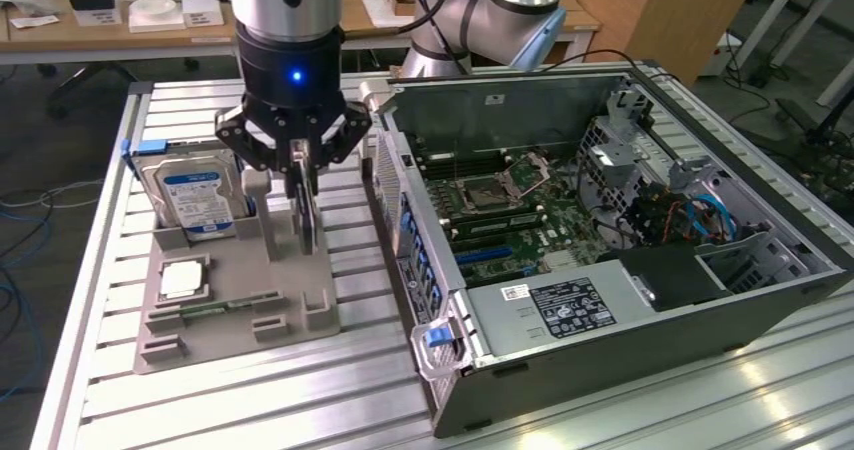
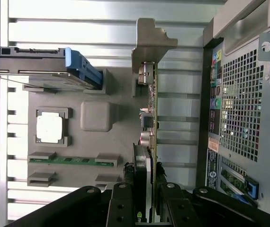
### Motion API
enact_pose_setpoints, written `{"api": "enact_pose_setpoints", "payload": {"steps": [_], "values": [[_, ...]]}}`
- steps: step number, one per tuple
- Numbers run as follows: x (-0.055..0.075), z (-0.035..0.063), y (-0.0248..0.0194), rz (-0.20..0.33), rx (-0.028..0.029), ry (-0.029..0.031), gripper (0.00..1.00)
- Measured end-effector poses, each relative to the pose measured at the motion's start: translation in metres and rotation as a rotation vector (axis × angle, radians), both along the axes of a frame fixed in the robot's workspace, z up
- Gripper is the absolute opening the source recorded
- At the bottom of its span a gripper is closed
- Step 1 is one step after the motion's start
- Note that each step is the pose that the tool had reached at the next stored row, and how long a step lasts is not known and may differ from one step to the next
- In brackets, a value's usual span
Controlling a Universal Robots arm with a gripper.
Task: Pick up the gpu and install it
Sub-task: 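Pick up the gpu and move the gpu toward the slot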
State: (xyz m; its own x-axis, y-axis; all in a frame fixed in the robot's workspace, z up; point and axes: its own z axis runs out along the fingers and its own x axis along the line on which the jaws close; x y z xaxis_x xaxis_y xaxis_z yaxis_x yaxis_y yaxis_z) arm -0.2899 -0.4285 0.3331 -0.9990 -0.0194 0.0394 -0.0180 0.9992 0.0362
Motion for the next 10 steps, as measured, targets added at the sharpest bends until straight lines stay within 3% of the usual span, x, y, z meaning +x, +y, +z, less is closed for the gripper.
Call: {"api": "enact_pose_setpoints", "payload": {"steps": [10], "values": [[0.0,0.0045,0.0,0.0,0.0,-0.0001,0.27]]}}
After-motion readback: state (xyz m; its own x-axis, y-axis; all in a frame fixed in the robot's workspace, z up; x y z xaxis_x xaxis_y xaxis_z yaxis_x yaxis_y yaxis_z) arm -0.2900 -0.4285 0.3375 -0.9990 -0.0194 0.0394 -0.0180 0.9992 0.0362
